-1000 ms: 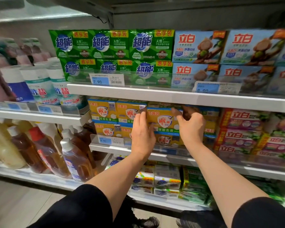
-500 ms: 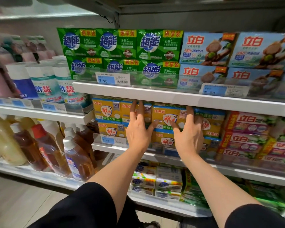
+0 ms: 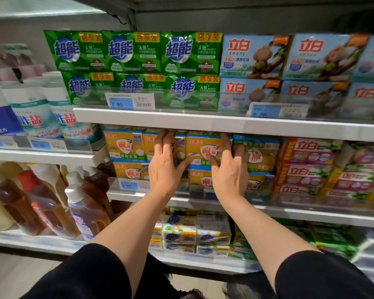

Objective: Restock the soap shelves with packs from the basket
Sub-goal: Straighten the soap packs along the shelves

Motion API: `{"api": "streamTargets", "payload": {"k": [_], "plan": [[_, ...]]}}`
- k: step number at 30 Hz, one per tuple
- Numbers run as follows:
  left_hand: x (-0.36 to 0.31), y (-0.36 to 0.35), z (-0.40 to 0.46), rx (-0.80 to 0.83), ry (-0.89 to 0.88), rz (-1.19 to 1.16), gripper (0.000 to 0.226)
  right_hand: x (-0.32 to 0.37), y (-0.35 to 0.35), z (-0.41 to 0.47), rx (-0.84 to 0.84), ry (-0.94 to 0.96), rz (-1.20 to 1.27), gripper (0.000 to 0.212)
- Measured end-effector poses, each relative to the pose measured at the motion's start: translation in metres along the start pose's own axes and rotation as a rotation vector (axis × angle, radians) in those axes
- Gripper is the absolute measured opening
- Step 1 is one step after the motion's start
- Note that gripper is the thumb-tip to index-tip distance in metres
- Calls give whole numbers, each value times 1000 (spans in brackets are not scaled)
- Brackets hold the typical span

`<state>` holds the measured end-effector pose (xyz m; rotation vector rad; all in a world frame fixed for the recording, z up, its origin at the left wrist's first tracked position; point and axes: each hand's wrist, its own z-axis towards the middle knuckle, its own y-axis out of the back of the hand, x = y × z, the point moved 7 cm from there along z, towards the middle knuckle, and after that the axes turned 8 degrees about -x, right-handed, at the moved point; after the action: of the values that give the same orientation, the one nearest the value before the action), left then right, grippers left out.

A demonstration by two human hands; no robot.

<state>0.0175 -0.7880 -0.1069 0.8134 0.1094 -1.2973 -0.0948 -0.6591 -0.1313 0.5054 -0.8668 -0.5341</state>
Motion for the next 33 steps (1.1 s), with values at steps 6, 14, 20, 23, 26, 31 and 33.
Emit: {"api": "streamTargets", "payload": {"k": [6,14,20,23,26,31,33], "plan": [[-31,-6,-21,3,-221,112,63,-13,45,-12,-125,28,-27,50],[-100,-38,-52,47,-444,157,62,-75,90,-6,-194,-205,-62,35],[-125,-70,-56,83,-449,287,95,-86,83,-10,-143,-271,30,31],[-124,-77,-45,72,-417,318,102,-85,78,-8,-110,-257,35,21],[-126,-83,-37,44,-437,401,103,-85,76,-7,-116,-230,15,18],[-141,-91,-36,153,-411,355,72,-87,76,-3,-128,-187,1,16],[-145,-86,-37,41,-432,292,73,-89,78,-3,-135,-163,1,16]]}}
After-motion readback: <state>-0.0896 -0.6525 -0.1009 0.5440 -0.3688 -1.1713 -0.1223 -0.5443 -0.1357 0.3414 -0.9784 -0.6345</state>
